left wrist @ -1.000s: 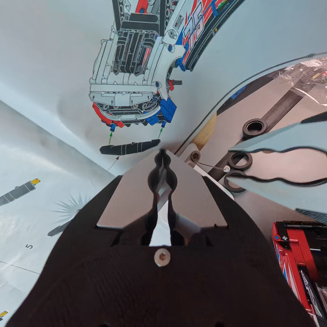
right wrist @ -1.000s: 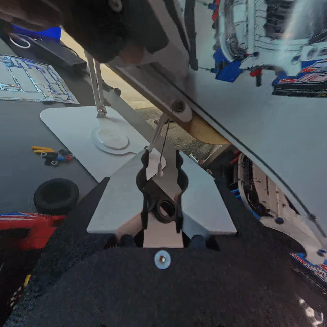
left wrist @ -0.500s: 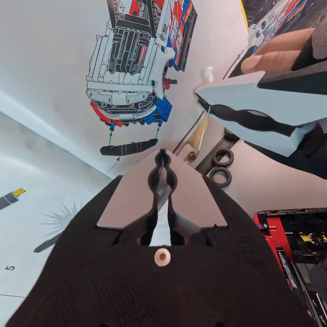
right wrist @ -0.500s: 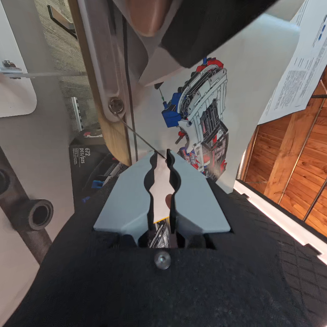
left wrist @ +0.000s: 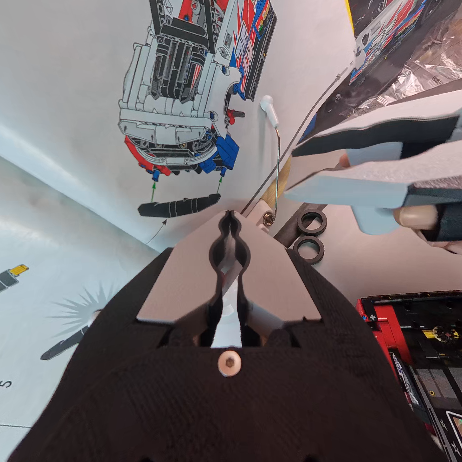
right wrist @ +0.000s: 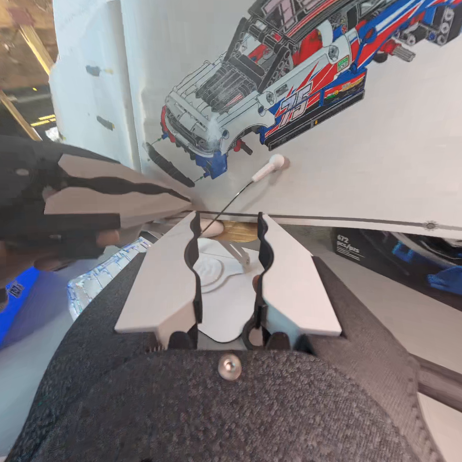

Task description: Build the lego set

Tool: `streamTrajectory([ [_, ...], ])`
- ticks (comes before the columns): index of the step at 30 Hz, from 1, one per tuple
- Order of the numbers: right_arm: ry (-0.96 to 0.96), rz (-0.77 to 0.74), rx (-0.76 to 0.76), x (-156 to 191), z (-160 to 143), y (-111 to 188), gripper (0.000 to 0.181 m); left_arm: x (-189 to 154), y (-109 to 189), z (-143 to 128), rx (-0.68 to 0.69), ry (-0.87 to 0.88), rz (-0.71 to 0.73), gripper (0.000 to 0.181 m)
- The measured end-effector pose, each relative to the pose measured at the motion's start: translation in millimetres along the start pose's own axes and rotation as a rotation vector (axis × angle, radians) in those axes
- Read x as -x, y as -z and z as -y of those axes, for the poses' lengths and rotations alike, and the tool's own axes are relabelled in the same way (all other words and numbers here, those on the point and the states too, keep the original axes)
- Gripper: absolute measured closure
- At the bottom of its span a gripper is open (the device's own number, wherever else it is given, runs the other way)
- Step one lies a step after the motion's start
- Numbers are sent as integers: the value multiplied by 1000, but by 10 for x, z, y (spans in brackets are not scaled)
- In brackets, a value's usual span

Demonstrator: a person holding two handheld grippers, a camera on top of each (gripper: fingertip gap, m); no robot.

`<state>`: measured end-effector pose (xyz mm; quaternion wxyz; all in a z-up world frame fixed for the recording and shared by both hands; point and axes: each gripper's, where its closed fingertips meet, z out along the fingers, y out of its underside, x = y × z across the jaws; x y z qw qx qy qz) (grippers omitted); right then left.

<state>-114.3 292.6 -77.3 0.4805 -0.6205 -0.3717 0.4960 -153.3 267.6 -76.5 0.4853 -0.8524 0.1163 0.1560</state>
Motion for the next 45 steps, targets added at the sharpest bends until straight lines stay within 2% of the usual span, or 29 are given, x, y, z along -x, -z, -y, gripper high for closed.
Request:
streamTrajectory([
  [1, -36, 19, 9, 8, 21, -68, 140, -29, 9, 12, -14, -6, -18, 181],
  [4, 80, -4, 7, 48, 158, -159, 176, -23, 168, 111, -107, 32, -52, 181],
  [6, 295, -50, 26, 119, 207, -191, 178, 138, 356, 194, -173, 112, -34, 181],
  [8, 483, -80, 36, 207, 235, -233, 180, 325, 431, 157, -154, 152, -4, 181],
  [11, 714, -92, 51, 382, 237, -277, 181, 376, 383, 112, -116, 145, -19, 181],
  [14, 1038, -56, 55, 613, 116, -332, 181, 378, 321, 112, -93, 75, 15, 181],
  [16, 1196, -100, 79, 614, 105, -361, 181, 380, 341, 110, -98, 71, 9, 181],
  [20, 1179, 13, 148, 678, 30, -360, 181, 506, 593, 103, -181, 124, 51, 181],
  [21, 1222, 65, 162, 737, -44, -357, 181, 508, 659, 86, -196, 133, 51, 181],
  [23, 1333, 47, 160, 757, -88, -379, 181, 494, 698, -13, -169, 125, 50, 181],
  [27, 1277, -15, 198, 731, -70, -389, 181, 512, 665, -226, -94, 23, 95, 181],
  [29, 1250, -46, 193, 712, -53, -381, 181, 481, 703, -275, -92, 25, 88, 181],
  [35, 1108, -100, 177, 672, -20, -373, 181, 149, 1000, -371, -224, 147, 1, 179],
  [40, 981, -140, 191, 583, -48, -330, 181, -181, 1394, -577, -354, 251, -64, 165],
  [42, 925, -119, 176, 625, -23, -226, 160, -264, 1579, -661, -402, 283, -76, 160],
  [45, 772, -4, 141, 892, -19, 107, 136, -347, 1887, -784, -458, 318, -88, 150],
])
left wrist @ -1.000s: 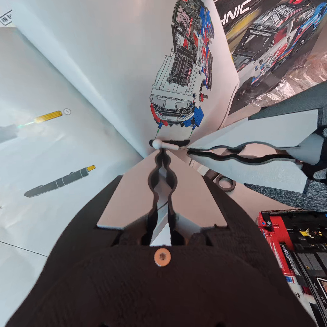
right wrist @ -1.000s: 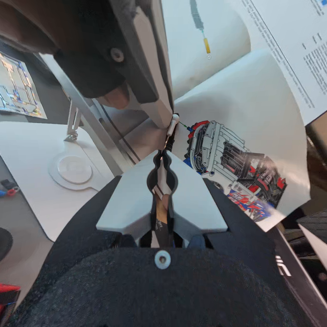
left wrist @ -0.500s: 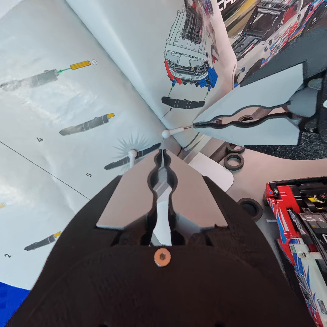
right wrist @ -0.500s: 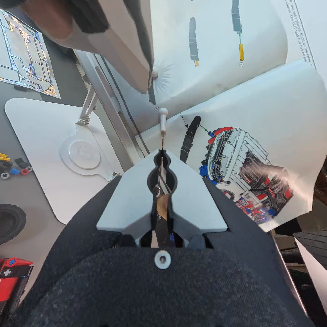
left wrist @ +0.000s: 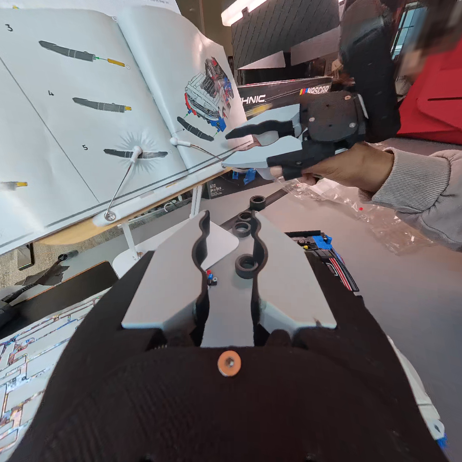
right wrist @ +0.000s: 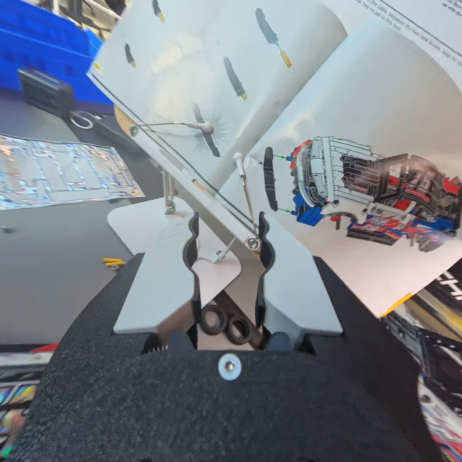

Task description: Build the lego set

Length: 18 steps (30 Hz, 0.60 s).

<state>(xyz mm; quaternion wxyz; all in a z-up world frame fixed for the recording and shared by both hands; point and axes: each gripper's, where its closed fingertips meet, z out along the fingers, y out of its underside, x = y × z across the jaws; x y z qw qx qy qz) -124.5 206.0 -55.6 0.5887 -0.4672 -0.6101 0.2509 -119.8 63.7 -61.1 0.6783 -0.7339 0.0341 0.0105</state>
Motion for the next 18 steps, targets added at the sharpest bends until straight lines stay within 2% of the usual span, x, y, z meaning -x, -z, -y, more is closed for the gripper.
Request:
streamTrajectory([
  [3, -148, 140, -17, 363, 18, 496, 119, -69, 356, -56, -31, 31, 1, 139],
  [5, -202, 221, 1, 638, -74, 884, 110, -174, 613, -154, -41, 54, -16, 129],
  [7, -244, 258, 8, 853, -207, 1307, 103, -341, 891, -274, -43, 81, -50, 120],
  [10, -346, 299, -45, 1112, -356, 1967, 95, -524, 1313, -418, -56, 112, -24, 103],
  [14, -392, 176, -134, 1195, -500, 2680, 68, -715, 1713, -589, -67, 153, 44, 74],
  [17, -470, 79, -217, 1216, -474, 3106, 54, -819, 1901, -697, -83, 194, 90, 53],
  [18, -491, 55, -249, 1241, -441, 3234, 52, -882, 1963, -695, -97, 207, 87, 54],
])
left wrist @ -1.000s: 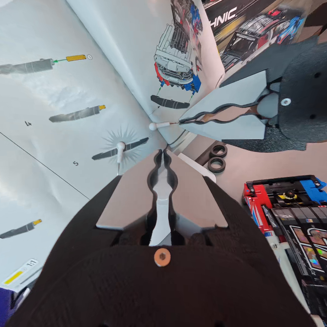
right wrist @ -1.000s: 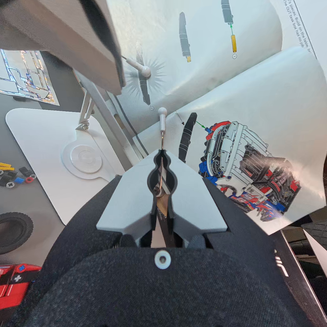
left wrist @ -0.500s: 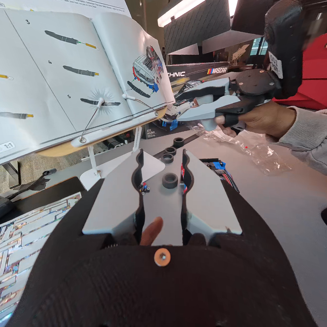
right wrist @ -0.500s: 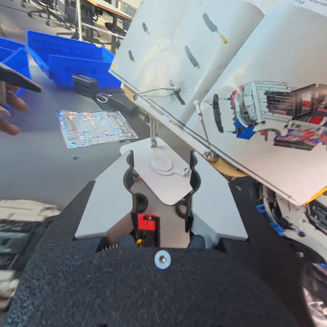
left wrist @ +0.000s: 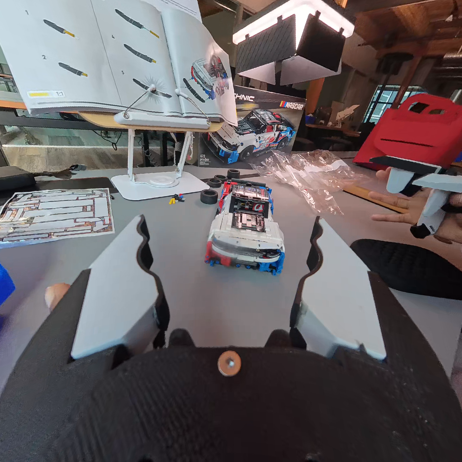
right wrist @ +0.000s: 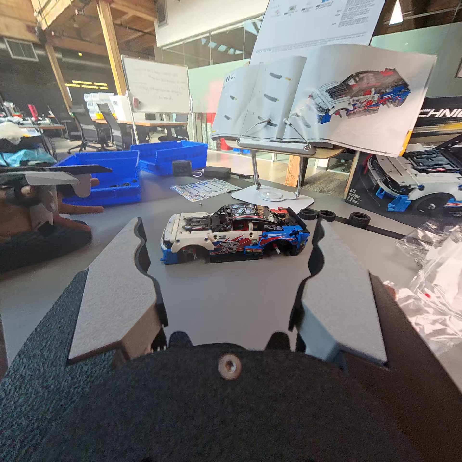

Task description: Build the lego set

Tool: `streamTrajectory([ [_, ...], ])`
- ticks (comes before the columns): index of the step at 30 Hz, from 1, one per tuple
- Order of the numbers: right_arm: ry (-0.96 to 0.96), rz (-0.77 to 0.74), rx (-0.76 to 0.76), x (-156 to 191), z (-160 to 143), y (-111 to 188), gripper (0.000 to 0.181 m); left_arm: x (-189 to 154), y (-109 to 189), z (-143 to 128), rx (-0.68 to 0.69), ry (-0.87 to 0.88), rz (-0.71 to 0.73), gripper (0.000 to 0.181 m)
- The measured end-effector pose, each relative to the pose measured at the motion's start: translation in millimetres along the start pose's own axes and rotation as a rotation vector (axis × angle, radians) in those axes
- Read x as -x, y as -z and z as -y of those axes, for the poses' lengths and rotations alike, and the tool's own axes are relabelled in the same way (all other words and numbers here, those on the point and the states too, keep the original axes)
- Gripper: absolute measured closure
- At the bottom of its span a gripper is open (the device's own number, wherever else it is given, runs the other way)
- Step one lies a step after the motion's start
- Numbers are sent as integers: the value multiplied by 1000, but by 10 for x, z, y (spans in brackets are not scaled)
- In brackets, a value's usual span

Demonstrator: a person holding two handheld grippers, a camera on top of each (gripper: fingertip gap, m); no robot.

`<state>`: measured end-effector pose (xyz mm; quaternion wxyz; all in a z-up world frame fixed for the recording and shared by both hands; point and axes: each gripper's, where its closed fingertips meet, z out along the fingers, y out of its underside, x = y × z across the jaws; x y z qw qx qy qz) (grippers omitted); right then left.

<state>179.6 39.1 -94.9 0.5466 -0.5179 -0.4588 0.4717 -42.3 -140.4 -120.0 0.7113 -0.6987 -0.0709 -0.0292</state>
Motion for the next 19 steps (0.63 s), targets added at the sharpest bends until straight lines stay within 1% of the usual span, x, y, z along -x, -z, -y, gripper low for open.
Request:
streamTrajectory([
  [1, -13, -12, -26, 69, 34, 104, 53, -62, 71, 4, -6, 8, -1, 59],
  [2, -24, -7, -39, 175, 53, 197, 60, -117, 153, 30, -19, 17, 6, 73],
  [3, -29, 6, -35, 292, 51, 279, 74, -176, 237, 71, -42, 26, 8, 88],
  [4, -27, 23, -23, 412, 30, 354, 101, -223, 311, 107, -65, 31, 13, 106],
  [5, -14, 40, -16, 526, 4, 421, 135, -227, 381, 130, -82, 29, 38, 124],
  [6, 16, 46, -31, 616, -5, 473, 162, -211, 452, 155, -103, 18, 71, 142],
  [7, 53, 36, -40, 674, -21, 507, 180, -194, 522, 174, -123, 3, 101, 160],
  [8, 96, 19, -21, 702, -64, 533, 181, -189, 584, 178, -134, -12, 115, 175],
  [9, 130, -15, 1, 675, -111, 559, 181, -168, 635, 168, -144, -20, 129, 181],
  [10, 137, -60, 5, 603, -135, 590, 181, -119, 672, 145, -155, -15, 151, 181],
  [12, 61, -102, -24, 466, -158, 636, 181, -30, 692, 59, -172, 26, 169, 181],
  [14, -54, -82, -62, 395, -173, 643, 181, -19, 651, -33, -168, 71, 138, 181],
  [15, -89, -74, -77, 366, -184, 629, 181, -34, 636, -33, -167, 75, 120, 181],
  [17, -122, -94, -66, 284, -267, 571, 181, -67, 604, -18, -173, 66, 90, 181],
  [19, -148, -88, -38, 269, -315, 515, 180, -84, 554, -78, -132, 71, 71, 181],
])
